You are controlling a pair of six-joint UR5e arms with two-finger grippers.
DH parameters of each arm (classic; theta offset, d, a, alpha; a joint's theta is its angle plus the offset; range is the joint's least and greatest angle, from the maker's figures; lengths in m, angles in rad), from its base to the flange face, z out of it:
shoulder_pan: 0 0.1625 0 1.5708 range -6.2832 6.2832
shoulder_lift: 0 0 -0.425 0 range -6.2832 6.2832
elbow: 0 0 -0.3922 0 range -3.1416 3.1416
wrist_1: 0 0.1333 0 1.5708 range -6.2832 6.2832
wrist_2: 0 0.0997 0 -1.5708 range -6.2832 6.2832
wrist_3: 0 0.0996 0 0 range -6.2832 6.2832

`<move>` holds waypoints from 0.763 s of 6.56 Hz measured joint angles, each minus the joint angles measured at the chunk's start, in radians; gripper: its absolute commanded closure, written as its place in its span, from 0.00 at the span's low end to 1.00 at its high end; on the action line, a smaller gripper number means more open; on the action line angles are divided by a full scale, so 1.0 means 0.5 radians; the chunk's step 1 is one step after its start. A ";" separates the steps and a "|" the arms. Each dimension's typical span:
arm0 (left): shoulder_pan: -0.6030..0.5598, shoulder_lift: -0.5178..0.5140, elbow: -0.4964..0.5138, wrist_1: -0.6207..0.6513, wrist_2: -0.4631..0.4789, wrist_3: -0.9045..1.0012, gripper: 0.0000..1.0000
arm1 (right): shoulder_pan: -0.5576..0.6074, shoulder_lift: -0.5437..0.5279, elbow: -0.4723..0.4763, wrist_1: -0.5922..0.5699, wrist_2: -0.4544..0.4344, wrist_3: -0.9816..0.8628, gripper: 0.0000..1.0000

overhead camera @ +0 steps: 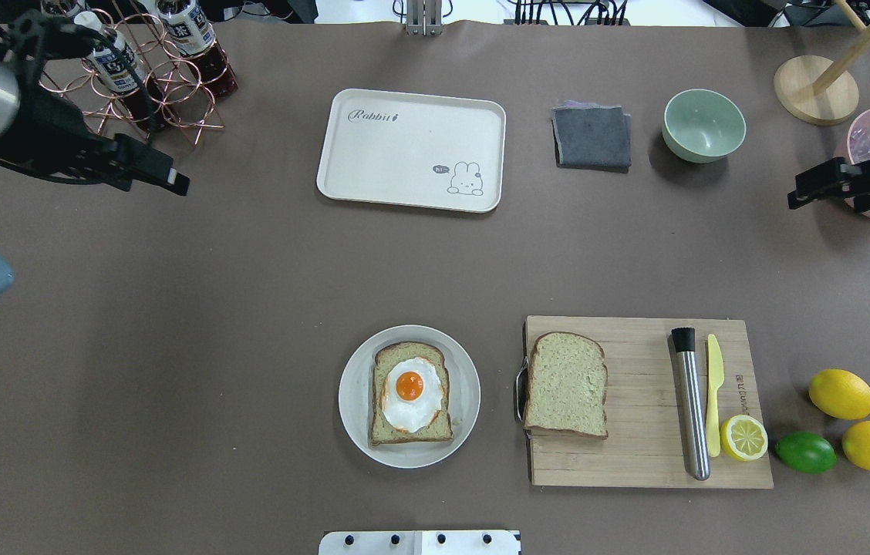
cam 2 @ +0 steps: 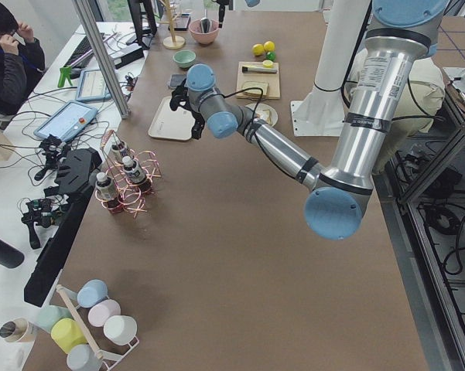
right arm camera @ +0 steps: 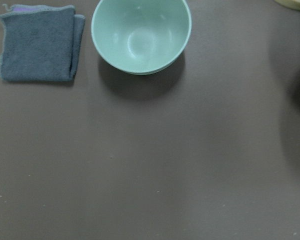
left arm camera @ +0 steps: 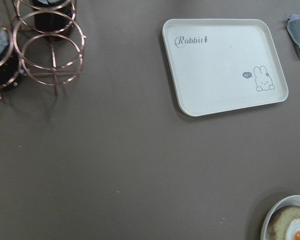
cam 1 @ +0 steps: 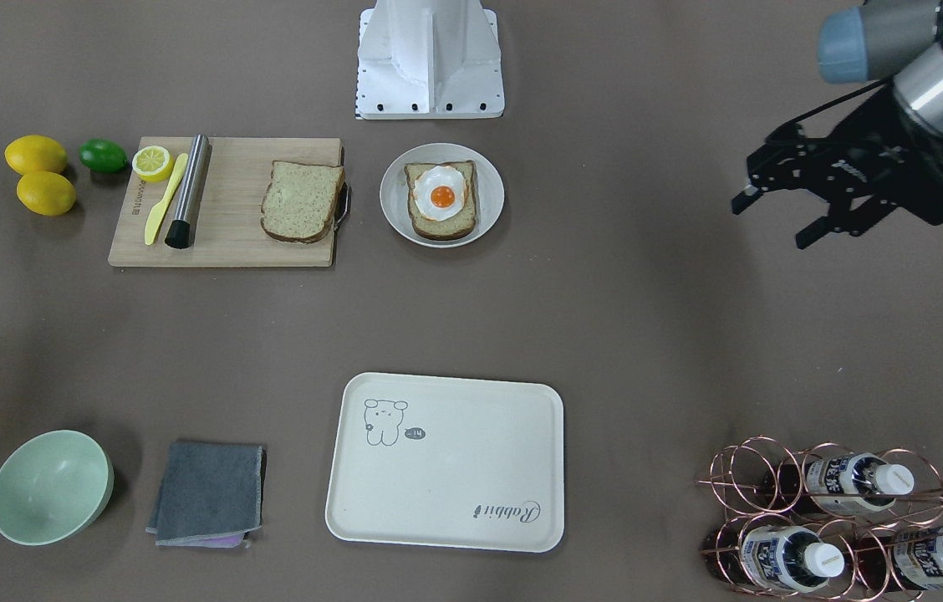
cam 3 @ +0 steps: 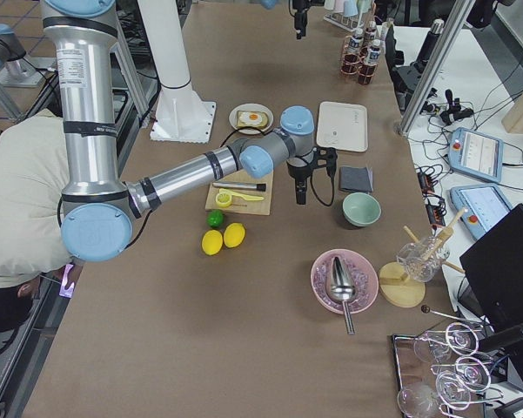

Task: Make sandwich and place on tray
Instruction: 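Move the right gripper over the bread slice while the left arm advances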

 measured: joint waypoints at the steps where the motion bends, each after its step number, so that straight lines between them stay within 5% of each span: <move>1: 0.185 -0.062 -0.002 0.000 0.166 -0.173 0.02 | -0.189 0.050 0.055 0.001 -0.115 0.242 0.00; 5: 0.411 -0.126 -0.003 -0.003 0.382 -0.325 0.02 | -0.943 0.213 0.151 0.002 -0.686 1.189 0.10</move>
